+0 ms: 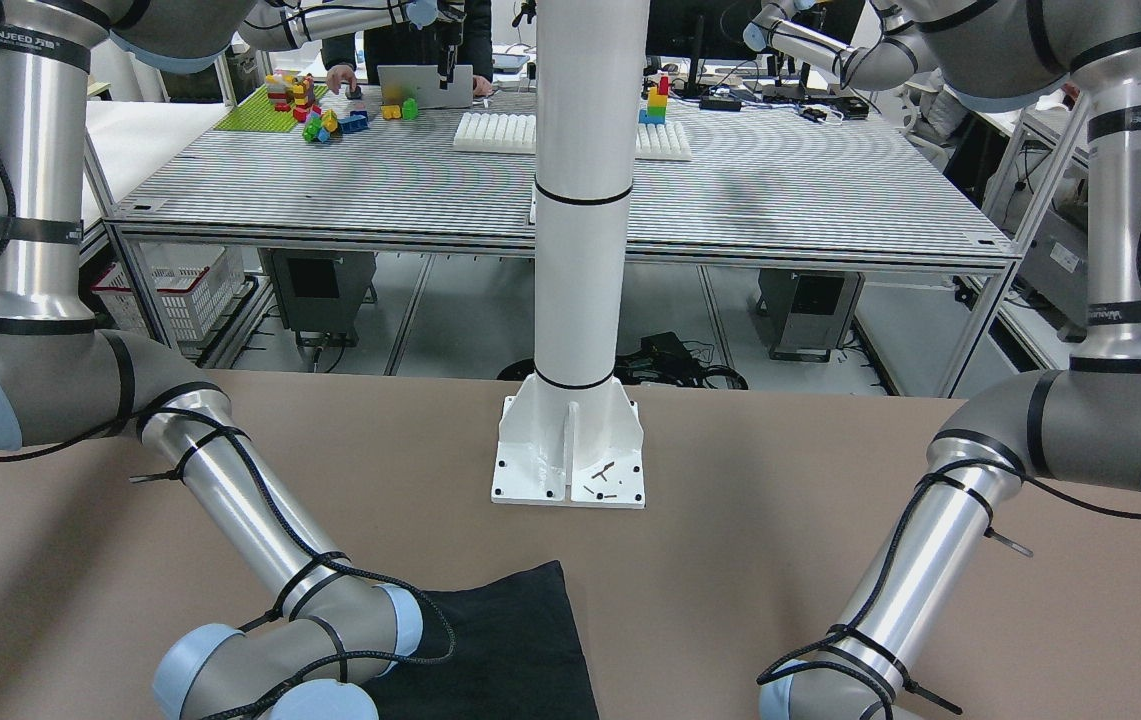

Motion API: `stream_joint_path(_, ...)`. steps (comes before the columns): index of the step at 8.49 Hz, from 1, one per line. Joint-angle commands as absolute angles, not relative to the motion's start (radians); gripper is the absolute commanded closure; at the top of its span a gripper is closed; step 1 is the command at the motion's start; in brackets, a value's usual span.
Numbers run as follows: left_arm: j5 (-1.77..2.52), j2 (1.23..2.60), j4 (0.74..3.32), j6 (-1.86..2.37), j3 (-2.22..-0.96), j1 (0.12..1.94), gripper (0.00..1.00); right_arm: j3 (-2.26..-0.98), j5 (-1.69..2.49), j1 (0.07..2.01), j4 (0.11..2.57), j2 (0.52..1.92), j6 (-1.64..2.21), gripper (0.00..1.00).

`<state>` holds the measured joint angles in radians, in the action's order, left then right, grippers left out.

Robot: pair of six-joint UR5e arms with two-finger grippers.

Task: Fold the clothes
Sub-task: 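Raise the right gripper away from the shirt toward its far corner, then move the left gripper to the shirt's side edge and grasp it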

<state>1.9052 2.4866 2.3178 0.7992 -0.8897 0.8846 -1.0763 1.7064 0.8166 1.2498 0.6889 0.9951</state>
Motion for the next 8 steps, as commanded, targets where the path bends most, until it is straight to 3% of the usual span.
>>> stream_joint_path(1,1.905,2.487,2.318,0.799,-0.890,0.885,0.05,-1.054,1.680,0.814,1.244,0.713,0.971,0.07)
stream_joint_path(8,1.914,2.482,2.345,0.877,-0.916,0.865,0.05,-1.109,1.747,0.950,1.206,0.815,0.775,0.07)
